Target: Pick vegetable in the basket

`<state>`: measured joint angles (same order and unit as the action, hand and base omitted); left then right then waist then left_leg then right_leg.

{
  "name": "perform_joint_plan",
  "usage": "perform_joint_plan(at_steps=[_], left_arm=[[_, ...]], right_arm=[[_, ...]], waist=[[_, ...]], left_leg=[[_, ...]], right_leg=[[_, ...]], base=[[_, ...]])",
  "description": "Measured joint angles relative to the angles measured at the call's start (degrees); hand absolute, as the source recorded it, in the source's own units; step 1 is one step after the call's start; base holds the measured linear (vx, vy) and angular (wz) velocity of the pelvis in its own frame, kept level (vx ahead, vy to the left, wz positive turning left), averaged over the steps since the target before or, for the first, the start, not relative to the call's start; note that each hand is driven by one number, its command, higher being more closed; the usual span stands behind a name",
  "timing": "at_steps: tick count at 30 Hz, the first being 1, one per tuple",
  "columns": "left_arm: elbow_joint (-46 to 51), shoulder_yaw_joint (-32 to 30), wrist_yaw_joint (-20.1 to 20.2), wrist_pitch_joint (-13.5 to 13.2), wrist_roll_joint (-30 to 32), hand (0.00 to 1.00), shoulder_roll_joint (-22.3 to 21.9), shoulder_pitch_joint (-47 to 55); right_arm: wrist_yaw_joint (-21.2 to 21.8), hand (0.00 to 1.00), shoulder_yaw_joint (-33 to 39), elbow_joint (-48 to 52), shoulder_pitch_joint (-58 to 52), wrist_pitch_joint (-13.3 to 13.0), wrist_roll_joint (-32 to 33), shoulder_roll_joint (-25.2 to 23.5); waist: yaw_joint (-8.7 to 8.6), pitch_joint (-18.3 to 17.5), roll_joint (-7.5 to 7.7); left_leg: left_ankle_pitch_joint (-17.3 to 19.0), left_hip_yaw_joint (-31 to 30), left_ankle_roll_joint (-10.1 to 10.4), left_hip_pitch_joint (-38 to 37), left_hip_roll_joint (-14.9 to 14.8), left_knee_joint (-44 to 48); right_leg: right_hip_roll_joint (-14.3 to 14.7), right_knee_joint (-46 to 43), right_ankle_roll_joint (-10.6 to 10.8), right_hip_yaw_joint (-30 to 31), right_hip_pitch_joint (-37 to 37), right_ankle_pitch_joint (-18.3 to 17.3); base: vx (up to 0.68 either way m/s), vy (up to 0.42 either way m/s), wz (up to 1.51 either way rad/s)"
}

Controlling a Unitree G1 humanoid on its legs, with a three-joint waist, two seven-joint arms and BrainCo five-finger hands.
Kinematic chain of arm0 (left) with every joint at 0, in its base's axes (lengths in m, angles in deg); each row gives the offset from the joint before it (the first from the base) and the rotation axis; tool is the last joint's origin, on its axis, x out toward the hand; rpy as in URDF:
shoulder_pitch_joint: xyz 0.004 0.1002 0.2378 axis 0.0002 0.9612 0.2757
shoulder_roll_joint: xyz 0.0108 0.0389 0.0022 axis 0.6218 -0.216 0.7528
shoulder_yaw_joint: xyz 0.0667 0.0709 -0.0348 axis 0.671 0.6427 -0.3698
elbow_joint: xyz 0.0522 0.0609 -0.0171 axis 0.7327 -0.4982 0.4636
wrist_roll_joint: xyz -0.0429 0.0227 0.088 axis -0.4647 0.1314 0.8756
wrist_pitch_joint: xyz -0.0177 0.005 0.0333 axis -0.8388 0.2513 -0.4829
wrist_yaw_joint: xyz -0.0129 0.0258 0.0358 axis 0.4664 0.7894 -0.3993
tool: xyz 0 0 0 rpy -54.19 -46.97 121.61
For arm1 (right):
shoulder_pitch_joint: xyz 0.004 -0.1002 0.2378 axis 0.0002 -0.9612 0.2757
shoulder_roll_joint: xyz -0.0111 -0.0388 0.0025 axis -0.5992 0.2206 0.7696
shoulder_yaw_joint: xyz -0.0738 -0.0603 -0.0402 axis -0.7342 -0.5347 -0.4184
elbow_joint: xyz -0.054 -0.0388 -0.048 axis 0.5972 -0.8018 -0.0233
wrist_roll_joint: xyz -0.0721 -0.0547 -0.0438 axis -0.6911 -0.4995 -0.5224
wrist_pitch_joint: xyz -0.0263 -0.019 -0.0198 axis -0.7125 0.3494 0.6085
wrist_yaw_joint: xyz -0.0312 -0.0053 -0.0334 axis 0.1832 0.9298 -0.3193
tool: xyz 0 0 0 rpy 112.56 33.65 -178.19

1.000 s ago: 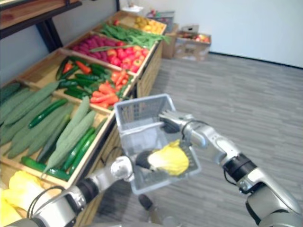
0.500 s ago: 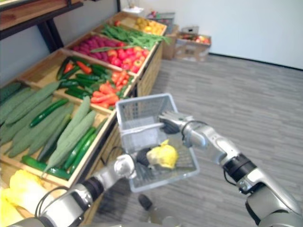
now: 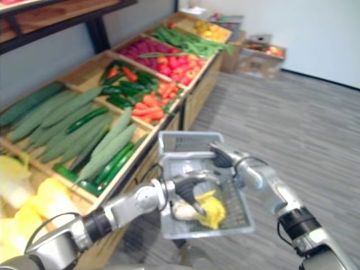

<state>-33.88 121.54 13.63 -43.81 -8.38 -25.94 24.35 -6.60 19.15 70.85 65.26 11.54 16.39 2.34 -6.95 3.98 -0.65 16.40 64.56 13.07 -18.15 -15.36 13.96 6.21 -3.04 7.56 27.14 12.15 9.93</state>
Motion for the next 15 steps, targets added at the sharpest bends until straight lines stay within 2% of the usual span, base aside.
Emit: perform_joint_plan(at_steps=[2,4,9,11,13,15], left_arm=[[6.28,0.77,0.85,-1.27,-2.80,0.00,3.26,0.15],[13.49,0.75,1.08,-2.29,-4.96,0.00,8.44,1.08],[21.11,-0.47,2.11,-2.50,-9.55,0.00,18.68,5.93],[23.16,-2.87,2.15,-2.50,-10.96,0.00,20.83,8.24],[25.66,-7.84,1.59,-2.55,-11.13,0.00,22.30,11.45],[27.34,-13.16,0.59,-2.74,-10.95,0.00,23.06,15.28]], right_arm=[[-0.59,1.00,3.56,-2.76,-2.56,1.17,-1.19,-1.58],[-1.23,1.00,9.72,-7.56,-6.87,2.26,-1.70,-4.70],[-3.79,1.00,25.01,-18.33,-14.83,5.33,-1.53,-11.45],[-5.13,1.00,30.00,-21.39,-17.21,6.14,-1.13,-13.59],[-6.59,1.00,35.36,-24.10,-20.17,6.79,-0.72,-16.72],[-8.07,1.00,39.25,-26.70,-21.72,7.23,-0.44,-19.19]], waist=[[0.52,-0.06,0.07],[1.72,-0.44,0.21],[3.13,-1.89,0.04],[4.38,-2.55,-0.07],[5.53,-3.38,0.02],[5.64,-3.85,0.30]], left_leg=[[-0.10,-2.28,-0.21,0.83,0.01,0.00],[-0.07,-5.73,-0.46,2.62,0.09,0.01],[-0.96,-14.90,-1.98,7.82,0.05,0.26],[-1.31,-17.79,-2.47,9.29,0.07,0.36],[-1.84,-22.31,-3.33,11.44,0.27,0.38],[-2.37,-26.62,-4.17,13.19,0.72,0.31]], right_leg=[[-1.17,0.22,-0.02,-1.74,-0.50,-0.07],[-3.02,0.42,0.00,-4.59,-0.70,-0.16],[-7.24,1.42,0.01,-12.71,-1.38,-0.61],[-8.44,1.90,0.01,-15.40,-1.93,-0.63],[-10.05,2.21,0.04,-19.52,-2.75,-0.66],[-11.46,2.36,0.27,-23.23,-3.84,-0.83]], base=[[-0.07,-0.040,0.63],[-0.10,-0.041,0.70],[-0.06,-0.036,0.94],[-0.04,-0.009,0.85],[-0.04,-0.011,1.02],[-0.03,-0.002,1.12]])
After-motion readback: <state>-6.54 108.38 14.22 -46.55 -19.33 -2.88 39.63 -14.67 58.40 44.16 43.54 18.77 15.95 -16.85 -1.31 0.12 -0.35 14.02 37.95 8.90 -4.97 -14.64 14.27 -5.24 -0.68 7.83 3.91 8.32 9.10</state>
